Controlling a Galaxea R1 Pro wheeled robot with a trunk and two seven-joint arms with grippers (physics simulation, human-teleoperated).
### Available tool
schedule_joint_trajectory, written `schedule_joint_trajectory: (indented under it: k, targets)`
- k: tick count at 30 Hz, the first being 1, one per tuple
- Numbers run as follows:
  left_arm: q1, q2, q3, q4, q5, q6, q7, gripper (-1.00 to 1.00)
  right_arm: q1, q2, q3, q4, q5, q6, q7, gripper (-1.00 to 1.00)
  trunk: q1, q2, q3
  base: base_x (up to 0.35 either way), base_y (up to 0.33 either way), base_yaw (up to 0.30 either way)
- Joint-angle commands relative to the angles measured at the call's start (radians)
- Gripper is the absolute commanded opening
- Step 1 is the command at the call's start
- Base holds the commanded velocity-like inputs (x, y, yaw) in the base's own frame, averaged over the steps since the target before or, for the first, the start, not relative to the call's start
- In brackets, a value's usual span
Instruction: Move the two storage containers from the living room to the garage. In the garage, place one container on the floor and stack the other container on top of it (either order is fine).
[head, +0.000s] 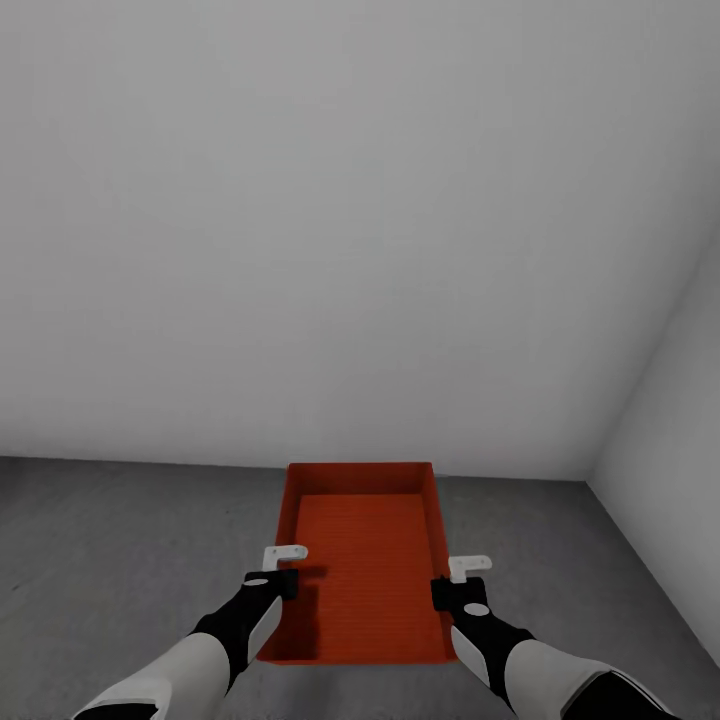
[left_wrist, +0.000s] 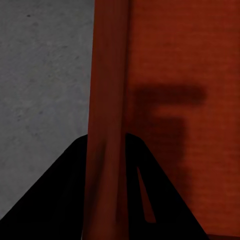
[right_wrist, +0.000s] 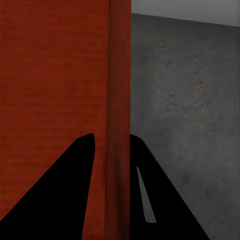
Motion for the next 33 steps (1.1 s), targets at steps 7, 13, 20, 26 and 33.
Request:
schedule_joint_trajectory:
  k: [7, 13, 20, 26, 33]
  targets:
    - [0.0, 0.0, -0.008, -0.006, -0.02, -0.003, 0.007, -1.0, -0.001, 0.0, -0.011, 0.022, -0.024, -0.005, -0.006, -1.0, 0.027, -0.05, -0.034, 0.0, 0.0, 0.0]
    - [0.0, 0.0, -0.008, -0.006, -0.02, -0.003, 0.007, -1.0, -0.001, 0.0, -0.011, 0.022, -0.024, -0.005, -0.006, -1.0, 0.05, -0.092, -0.063, 0.0, 0.0, 0.0]
    - [0.0, 0.0, -0.008, -0.006, -0.02, -0.003, 0.007, -1.0, -0.001, 0.0, -0.012, 0.022, -0.024, -0.005, -0.006, -1.0, 0.077, -0.141, -0.096, 0.0, 0.0, 0.0]
    - [0.0, 0.0, -0.008, -0.006, -0.02, -0.003, 0.007, -1.0, -0.001, 0.0, -0.012, 0.022, -0.024, -0.005, -0.006, -1.0, 0.1, -0.183, -0.124, 0.0, 0.0, 0.0]
    - [0.0, 0.0, -0.009, -0.006, -0.02, -0.003, 0.006, -1.0, -0.001, 0.0, -0.012, 0.022, -0.024, -0.005, -0.005, -1.0, 0.127, -0.232, -0.157, 0.0, 0.0, 0.0]
